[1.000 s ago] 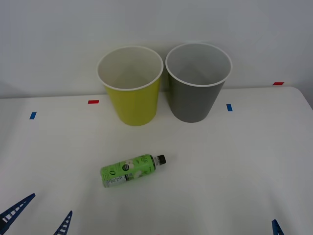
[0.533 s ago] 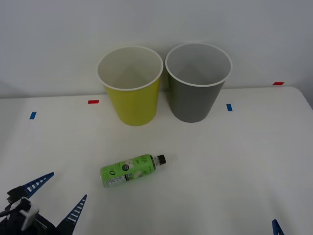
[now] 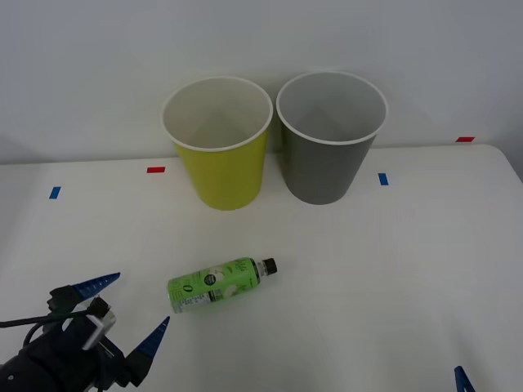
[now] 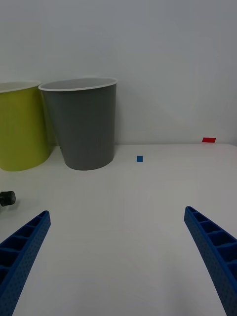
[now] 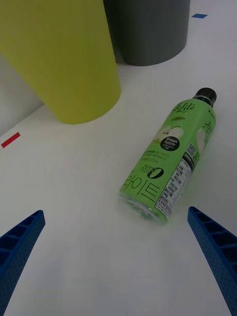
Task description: Put cans in the gray bin and PET bottles in the light green bin.
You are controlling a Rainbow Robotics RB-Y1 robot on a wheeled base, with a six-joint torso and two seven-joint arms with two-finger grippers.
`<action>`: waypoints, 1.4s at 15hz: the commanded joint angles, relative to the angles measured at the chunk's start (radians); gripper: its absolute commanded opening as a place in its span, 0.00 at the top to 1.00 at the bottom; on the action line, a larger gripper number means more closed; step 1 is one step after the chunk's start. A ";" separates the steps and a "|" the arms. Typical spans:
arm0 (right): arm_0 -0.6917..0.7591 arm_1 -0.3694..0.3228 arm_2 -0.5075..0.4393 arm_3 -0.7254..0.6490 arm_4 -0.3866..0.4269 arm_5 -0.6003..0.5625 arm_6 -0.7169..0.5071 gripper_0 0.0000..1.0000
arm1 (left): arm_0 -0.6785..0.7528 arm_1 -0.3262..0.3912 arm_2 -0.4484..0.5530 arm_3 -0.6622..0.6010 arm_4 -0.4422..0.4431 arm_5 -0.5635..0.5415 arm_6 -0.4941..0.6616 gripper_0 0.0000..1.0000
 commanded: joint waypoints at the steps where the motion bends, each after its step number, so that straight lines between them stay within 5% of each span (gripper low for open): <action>1: 0.000 0.000 0.000 0.000 0.000 0.000 0.000 0.06 | -0.024 0.048 -0.019 -0.065 -0.003 0.102 -0.005 0.00; 4: 0.000 0.000 0.000 0.000 0.000 0.000 0.000 0.06 | -0.113 0.124 -0.084 -0.104 0.014 0.231 0.000 0.00; 8: 0.000 0.000 0.000 0.000 0.000 0.000 0.000 0.06 | -0.178 0.183 -0.098 -0.105 0.148 0.243 -0.022 0.00; 12: 0.000 0.000 0.000 0.000 0.000 0.000 0.000 0.06 | -0.265 0.175 -0.104 -0.167 0.316 0.449 -0.195 0.00; 15: 0.000 0.000 0.000 0.000 0.000 0.000 0.000 0.06 | -0.380 0.141 -0.104 -0.199 0.491 0.648 -0.357 0.00; 21: 0.000 0.000 0.000 0.000 0.000 0.000 0.000 0.06 | -0.540 -0.008 -0.104 -0.199 0.649 0.905 -0.551 0.00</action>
